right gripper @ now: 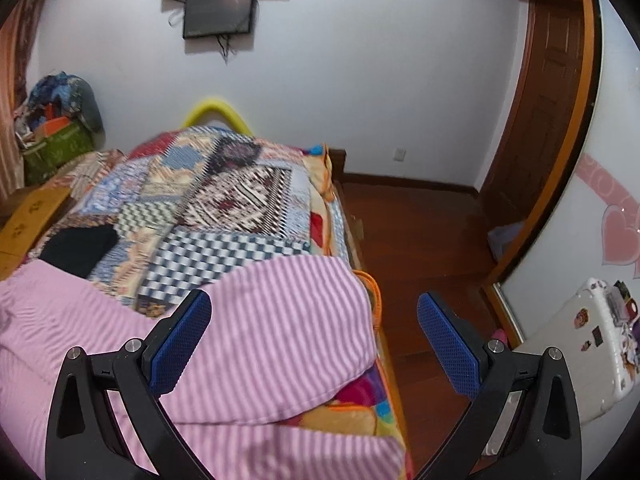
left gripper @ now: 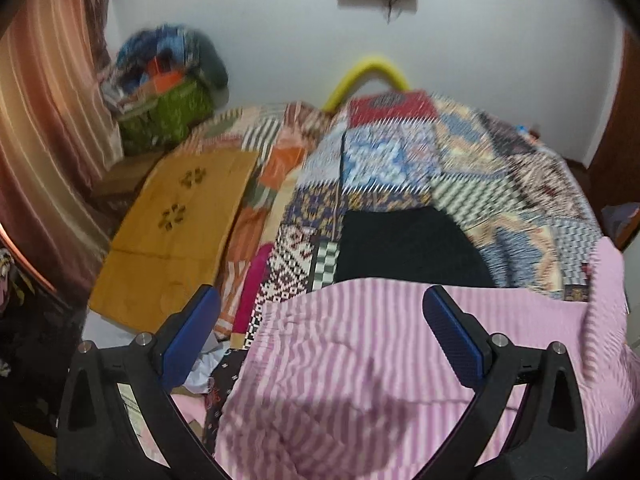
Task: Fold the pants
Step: 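Lower both grippers onto the pink striped pants' cuffs and close them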
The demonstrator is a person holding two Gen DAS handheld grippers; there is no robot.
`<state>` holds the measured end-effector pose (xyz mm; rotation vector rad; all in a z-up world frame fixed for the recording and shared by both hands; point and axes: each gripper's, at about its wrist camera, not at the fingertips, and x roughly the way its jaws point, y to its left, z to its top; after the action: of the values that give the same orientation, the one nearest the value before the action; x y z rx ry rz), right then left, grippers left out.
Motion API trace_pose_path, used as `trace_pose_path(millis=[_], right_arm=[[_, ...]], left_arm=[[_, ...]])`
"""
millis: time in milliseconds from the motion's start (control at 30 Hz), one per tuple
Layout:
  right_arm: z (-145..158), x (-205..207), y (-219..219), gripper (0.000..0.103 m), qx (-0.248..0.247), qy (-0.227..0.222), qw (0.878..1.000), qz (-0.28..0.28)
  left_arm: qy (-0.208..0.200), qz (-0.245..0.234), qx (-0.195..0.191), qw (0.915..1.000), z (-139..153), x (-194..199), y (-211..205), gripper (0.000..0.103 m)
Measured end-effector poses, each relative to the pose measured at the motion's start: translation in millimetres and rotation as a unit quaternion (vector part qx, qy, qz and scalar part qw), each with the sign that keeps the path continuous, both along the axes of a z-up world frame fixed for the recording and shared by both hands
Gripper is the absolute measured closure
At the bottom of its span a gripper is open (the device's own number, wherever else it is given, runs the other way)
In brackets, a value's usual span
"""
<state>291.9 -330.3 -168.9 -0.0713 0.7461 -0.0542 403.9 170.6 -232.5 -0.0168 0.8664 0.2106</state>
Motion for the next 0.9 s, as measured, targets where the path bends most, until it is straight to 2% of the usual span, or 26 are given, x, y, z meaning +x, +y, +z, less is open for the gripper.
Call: trace_pose_path(millis=[67, 200, 433, 567, 700, 800, 900], right_arm=[[-13, 17, -10, 0.000, 0.003, 0.012, 1.000, -0.004], [-39, 51, -29, 0.000, 0.014, 0.038, 0.999, -0.017], [-91, 110, -55, 0.001, 0.055, 0.090, 0.994, -0.038], [-122, 144, -63, 0.002, 0.058, 0.120, 0.990, -0.041], [-145, 167, -67, 0.002, 0.063, 0.140, 0.987, -0.042], [-164, 182, -73, 0.002, 0.090, 0.165, 0.981, -0.042], [-167, 183, -82, 0.007, 0.134, 0.157, 0.977, -0.045]], left_arm=[[0.028, 0.008, -0.006, 0.9996, -26, 22, 11, 0.002], [0.075, 0.023, 0.005, 0.9969, -68, 48, 26, 0.007], [0.130, 0.050, 0.013, 0.9902, -118, 72, 53, 0.010], [0.158, 0.064, 0.000, 0.9854, -142, 79, 66, 0.014], [0.184, 0.066, -0.039, 0.9800, -162, 82, 75, 0.015], [0.198, 0.069, -0.062, 0.9759, -178, 83, 78, 0.017], [0.198, 0.069, -0.065, 0.9757, -185, 85, 77, 0.024]])
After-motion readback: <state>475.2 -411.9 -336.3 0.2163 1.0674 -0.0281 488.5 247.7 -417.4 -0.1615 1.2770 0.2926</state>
